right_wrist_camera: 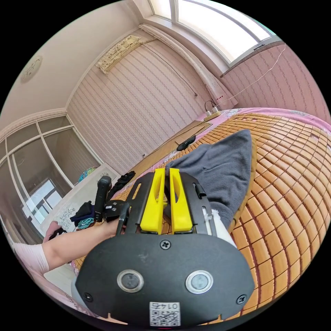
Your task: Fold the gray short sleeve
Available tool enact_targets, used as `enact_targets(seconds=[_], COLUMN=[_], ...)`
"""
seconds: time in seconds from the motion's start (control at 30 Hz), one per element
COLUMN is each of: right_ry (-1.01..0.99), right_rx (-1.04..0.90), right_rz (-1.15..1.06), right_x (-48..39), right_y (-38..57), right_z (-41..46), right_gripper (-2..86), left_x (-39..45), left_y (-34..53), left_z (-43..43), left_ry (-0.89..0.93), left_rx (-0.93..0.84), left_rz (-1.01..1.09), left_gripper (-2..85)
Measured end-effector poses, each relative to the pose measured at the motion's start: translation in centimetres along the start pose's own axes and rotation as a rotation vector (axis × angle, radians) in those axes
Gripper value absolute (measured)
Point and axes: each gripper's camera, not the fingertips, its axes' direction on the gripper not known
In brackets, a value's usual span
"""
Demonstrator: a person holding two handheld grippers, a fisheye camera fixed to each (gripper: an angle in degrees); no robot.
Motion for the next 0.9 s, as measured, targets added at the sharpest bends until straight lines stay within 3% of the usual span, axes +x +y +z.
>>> enact_targets(seconds=[0.13,0.3,0.53,0.73,0.9], right_ry=[-0.054,-0.159,-0.223,-0.608,-0.594], right_rx=[0.102,0.228,0.300,0.362,0.320], right_rz=[-0.041,-0.085,-0.372,-0.594,-0.665], right_x=[-1.1,-2.5,-10.7,-18.8,-26.2], right_y=[0.6,2.3,5.2,9.2,14.5], right_z=[-5.6,-12.0,-19.9,-25.2,-26.4], right_gripper=[1.6,1.4,1.2,1.0,0.8], left_x=[-0.6,-1.2,-3.2,-7.2,-9.9], left_y=[-0.4,-0.3,3.5,15.8,35.9], left_z=[-3.0,-10.3,-25.0,-44.2,-61.8], left_ry=[0.047,0.062,0.201,0.160,0.033], left_rx=[0.033,0.198,0.463,0.572,0.627], left_rz=[0.004,0.015,0.028,-0.025,-0.225], left_gripper=[-0.3,-0.7,-0.8,-0.9,-1.0])
